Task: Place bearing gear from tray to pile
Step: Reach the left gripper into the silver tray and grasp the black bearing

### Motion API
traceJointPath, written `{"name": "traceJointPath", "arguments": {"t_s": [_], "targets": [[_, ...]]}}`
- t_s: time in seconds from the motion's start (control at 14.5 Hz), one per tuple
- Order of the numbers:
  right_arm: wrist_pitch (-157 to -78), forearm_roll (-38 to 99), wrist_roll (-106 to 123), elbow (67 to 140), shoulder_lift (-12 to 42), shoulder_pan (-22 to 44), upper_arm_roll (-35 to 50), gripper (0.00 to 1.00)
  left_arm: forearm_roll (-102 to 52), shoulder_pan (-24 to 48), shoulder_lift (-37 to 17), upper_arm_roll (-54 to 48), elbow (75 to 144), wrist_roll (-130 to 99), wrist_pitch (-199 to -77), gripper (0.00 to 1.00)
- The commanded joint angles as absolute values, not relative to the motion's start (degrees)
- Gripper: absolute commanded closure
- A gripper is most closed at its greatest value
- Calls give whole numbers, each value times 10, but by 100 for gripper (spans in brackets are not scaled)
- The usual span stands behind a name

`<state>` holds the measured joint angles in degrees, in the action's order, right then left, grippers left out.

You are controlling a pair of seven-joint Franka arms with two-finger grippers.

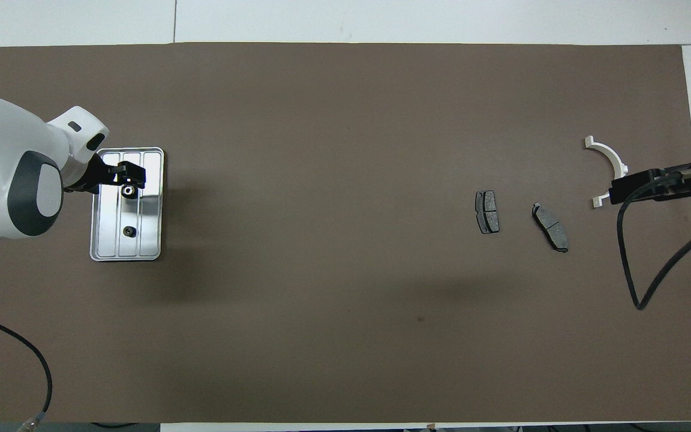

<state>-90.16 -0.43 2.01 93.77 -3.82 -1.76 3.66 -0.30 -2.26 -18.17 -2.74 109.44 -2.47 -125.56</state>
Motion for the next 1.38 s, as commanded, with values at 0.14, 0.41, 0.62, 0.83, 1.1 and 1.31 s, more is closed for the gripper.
{"name": "traceJointPath", "arguments": {"t_s": [0.14,0.41,0.62,0.83,1.1,1.31], "targets": [[-899,9,40,943,-47,-24,37,0,-6,-26,-179,-30,1132,-9,-1298,2],[-898,9,43,943,-47,-21,37,0,-6,-31,-194,-30,1133,-8,-1314,13],[-897,10,43,946,-49,-20,38,0,-6,-33,-197,-30,1133,-8,-1318,22],[-898,10,42,950,-52,-19,38,0,-6,-33,-205,-30,1132,-8,-1325,27],[-899,11,42,952,-54,-19,38,0,-6,-33,-205,-30,1131,-8,-1326,52],[-898,11,41,952,-54,-19,38,0,-6,-33,-206,-30,1126,-9,-1318,96]]}}
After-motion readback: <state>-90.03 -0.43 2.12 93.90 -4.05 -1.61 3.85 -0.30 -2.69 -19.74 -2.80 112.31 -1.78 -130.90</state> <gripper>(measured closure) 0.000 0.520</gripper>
